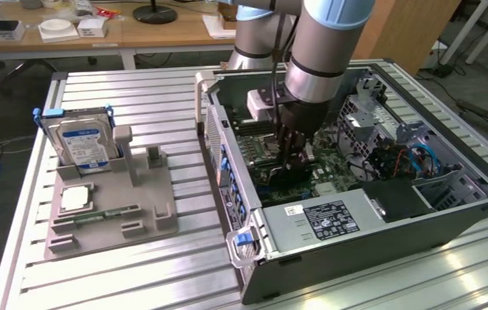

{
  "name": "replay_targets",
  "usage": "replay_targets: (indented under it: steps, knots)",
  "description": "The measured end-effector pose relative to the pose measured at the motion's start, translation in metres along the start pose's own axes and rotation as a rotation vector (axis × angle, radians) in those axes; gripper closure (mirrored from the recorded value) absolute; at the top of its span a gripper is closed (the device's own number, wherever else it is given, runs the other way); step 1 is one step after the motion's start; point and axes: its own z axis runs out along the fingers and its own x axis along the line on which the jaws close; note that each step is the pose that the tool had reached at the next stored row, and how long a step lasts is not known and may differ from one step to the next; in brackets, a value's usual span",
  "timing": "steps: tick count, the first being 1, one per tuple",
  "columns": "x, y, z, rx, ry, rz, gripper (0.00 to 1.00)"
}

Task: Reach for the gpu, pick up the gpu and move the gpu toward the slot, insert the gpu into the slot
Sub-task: 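Insert the gpu into the slot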

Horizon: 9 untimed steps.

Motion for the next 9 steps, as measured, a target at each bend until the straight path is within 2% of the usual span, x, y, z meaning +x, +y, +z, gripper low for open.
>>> replay_targets:
  steps: [3, 7, 8, 9]
  knots:
    - [-0.0002, -0.0001, -0.0074, 0.0035, -0.0001, 0.000, 0.67]
    - [-0.0003, -0.0001, -0.0081, 0.0050, -0.0002, 0.000, 0.67]
    - [-0.0003, -0.0001, -0.0081, 0.0050, -0.0001, 0.000, 0.69]
    - [-0.0003, -0.0001, -0.0082, 0.0049, 0.0000, 0.000, 0.75]
